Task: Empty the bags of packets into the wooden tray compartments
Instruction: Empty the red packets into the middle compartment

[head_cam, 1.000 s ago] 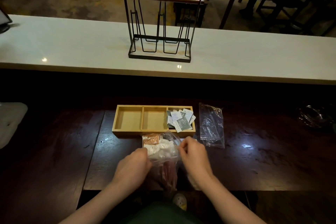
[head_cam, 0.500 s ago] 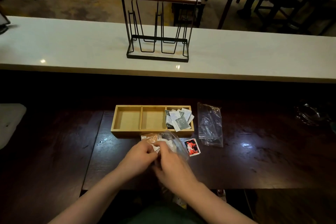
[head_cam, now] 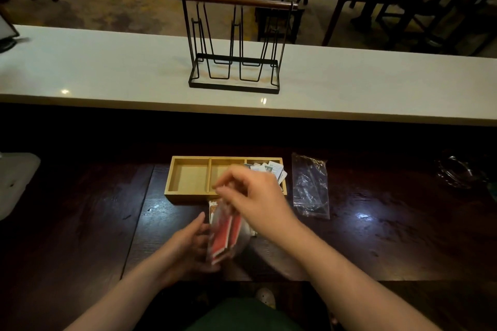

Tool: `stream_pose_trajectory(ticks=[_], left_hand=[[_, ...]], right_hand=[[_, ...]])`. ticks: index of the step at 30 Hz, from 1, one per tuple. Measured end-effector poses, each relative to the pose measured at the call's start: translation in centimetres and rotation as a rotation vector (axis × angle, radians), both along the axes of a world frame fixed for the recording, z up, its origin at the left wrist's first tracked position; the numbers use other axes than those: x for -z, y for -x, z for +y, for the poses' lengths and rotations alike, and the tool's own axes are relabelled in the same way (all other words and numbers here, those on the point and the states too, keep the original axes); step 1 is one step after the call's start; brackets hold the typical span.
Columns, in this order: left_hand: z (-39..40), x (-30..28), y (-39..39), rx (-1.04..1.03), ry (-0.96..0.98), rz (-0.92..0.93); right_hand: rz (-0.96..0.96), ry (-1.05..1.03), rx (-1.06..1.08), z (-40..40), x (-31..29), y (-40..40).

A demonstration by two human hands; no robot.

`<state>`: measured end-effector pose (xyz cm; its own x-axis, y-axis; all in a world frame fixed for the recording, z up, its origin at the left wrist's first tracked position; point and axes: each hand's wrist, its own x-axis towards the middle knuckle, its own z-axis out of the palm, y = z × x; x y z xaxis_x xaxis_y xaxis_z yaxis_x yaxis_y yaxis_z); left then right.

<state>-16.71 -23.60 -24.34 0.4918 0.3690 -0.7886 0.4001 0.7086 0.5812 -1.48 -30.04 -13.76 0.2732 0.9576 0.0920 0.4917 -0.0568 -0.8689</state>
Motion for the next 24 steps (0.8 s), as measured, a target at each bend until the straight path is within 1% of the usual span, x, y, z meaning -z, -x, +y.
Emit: stream_pose_trajectory(ticks=[1,2,3,6,8,11,12,15,18,21,24], left_hand=[[0.1,0.0,-0.2,-0.034,0.021,-0.064],[0.4,-0.2,-0.5,-0.085,-0.02,-0.105],[1.0,-0.4,-0.8,-0.132,-0.113,-0.128],[3.0,-1.5,-1.1,-0.236,-0.422,-0.101],[4.3,-2.1,-1.0,-0.278,-0.571,-0.066],[6.9,-2.7,-0.2,-0.262,-0.758,0.044],[7.8,-2.7,0.1,-0.25,-0.83,0.092],[9.6,-3.5,0.5,-0.202,-1.036,0.232],[10.6,-4.6,0.2,-0.161,-1.15,0.3],[11.7,-5.4,0.0,-0.134,-1.204,0.357],[12.6,-5.9,-0.2,-0.127,-1.246,0.362]], right_hand=[[0.016,-0.029,-0.003,0.7,-0.8,-0.6],[0.023,-0.04,-0.006,1.4,-1.3,-1.2],[0.022,-0.03,-0.014,2.0,-1.8,-1.8],[-0.001,0.03,-0.044,3.6,-2.4,-3.9],[-0.094,0.078,-0.04,4.4,-2.4,-5.2],[-0.219,0.168,-0.008,5.8,-1.3,-6.7],[-0.24,0.191,0.009,6.2,-0.6,-7.0],[-0.203,0.212,0.071,7.4,1.8,-7.4],[-0.183,0.206,0.113,8.4,4.1,-7.9],[-0.119,0.216,0.117,9.2,5.8,-8.1],[-0.065,0.234,0.119,9.6,7.1,-8.0]])
